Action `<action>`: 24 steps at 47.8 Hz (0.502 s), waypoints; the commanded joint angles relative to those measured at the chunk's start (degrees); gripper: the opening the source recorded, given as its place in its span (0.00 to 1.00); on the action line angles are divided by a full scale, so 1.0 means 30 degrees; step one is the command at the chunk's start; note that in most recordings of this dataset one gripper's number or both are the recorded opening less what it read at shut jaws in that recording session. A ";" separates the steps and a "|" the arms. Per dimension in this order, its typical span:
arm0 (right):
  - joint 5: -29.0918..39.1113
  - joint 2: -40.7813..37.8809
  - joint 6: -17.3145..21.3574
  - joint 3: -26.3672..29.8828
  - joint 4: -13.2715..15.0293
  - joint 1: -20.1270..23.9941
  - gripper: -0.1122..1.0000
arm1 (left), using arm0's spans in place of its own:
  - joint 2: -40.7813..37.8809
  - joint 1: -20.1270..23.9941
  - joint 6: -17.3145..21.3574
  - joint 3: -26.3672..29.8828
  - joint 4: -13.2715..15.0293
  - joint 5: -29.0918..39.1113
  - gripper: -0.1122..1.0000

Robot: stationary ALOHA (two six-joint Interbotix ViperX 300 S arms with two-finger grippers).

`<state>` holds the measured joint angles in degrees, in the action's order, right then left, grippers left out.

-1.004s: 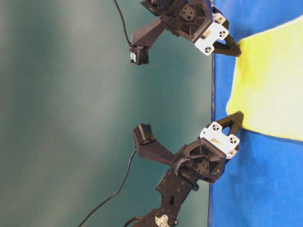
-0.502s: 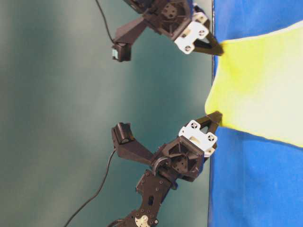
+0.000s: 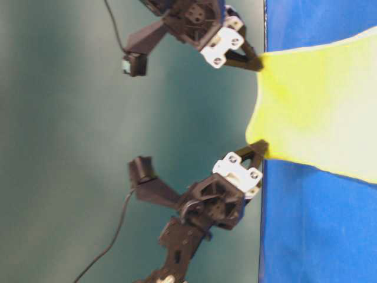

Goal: Fold the yellow towel.
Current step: 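Fold the top end down over the bottom half with both grippers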

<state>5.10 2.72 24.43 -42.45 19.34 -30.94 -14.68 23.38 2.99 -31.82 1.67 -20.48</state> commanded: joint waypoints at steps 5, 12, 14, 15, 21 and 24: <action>0.1289 0.1787 0.0205 0.0205 0.0000 0.1201 0.13 | 0.2227 -0.1025 0.0088 -0.0645 -0.0029 -0.0234 0.13; 0.2373 0.2783 0.0381 -0.0029 -0.0146 0.2754 0.13 | 0.3135 -0.2168 0.0088 -0.1553 -0.0029 -0.0264 0.13; 0.2549 0.2959 0.0527 -0.0117 -0.0176 0.3252 0.13 | 0.3398 -0.2607 0.0088 -0.1934 -0.0029 -0.0264 0.13; 0.2637 0.3018 0.0615 -0.0146 -0.0176 0.3486 0.13 | 0.3486 -0.2783 0.0088 -0.2080 -0.0029 -0.0234 0.13; 0.2900 0.3135 0.1201 -0.0439 -0.0176 0.4863 0.13 | 0.3809 -0.4072 0.0059 -0.2959 -0.0029 -0.0205 0.13; 0.3135 0.3135 0.1494 -0.0527 -0.0176 0.5566 0.13 | 0.3896 -0.4834 0.0029 -0.3281 -0.0029 -0.0088 0.13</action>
<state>14.06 11.07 28.30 -44.30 18.90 -16.26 -4.92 11.25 3.25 -41.31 1.67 -20.65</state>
